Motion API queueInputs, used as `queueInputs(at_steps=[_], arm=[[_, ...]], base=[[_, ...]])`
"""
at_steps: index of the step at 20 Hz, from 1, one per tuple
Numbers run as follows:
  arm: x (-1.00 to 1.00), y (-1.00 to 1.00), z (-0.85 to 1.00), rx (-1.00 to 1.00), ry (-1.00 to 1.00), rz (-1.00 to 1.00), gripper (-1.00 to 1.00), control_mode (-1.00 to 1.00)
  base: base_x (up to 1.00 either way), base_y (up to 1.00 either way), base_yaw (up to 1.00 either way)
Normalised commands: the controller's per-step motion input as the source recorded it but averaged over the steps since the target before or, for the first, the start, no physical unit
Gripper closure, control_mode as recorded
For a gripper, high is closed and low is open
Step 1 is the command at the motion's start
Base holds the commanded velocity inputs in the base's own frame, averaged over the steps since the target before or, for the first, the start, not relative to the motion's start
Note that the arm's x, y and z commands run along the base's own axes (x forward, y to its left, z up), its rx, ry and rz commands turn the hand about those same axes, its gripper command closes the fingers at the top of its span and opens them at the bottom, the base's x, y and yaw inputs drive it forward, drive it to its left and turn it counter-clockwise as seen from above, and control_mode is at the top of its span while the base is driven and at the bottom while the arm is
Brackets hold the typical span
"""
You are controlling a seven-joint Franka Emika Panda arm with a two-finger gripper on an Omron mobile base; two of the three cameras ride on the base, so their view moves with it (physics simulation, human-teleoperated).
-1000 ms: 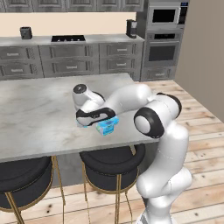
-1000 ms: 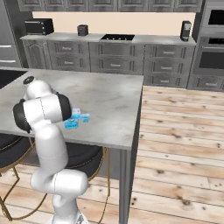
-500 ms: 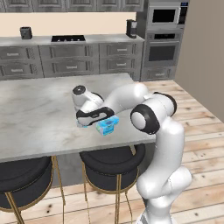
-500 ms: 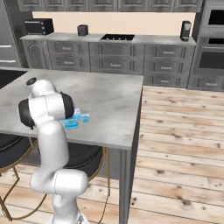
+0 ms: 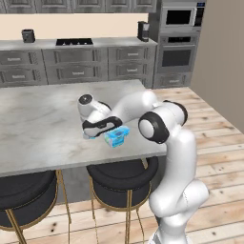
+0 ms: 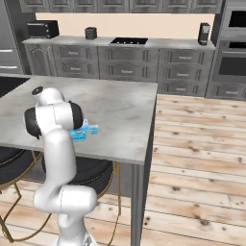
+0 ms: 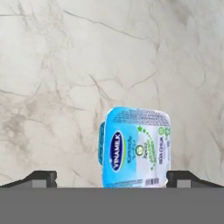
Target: Stack the yogurt containers by placing the smaller containers on top of the larger containers.
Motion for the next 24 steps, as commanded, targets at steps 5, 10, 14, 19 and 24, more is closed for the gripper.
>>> queueInputs(at_steps=[5, 10, 14, 19, 24], arm=[[0.07, 0.07, -0.17, 0.00, 0.00, 0.00, -1.00, -1.00], [0.13, 0.02, -0.13, 0.00, 0.00, 0.00, -1.00, -1.00], [0.10, 0.00, -0.16, 0.00, 0.00, 0.00, -1.00, -1.00], [0.12, 0.01, -0.15, 0.00, 0.00, 0.00, -1.00, -1.00], [0.11, 0.03, -0.15, 0.00, 0.00, -0.01, -1.00, -1.00]], base=[[0.00, 0.00, 0.00], [0.00, 0.00, 0.00], [0.00, 0.00, 0.00], [0.00, 0.00, 0.00], [0.00, 0.00, 0.00]])
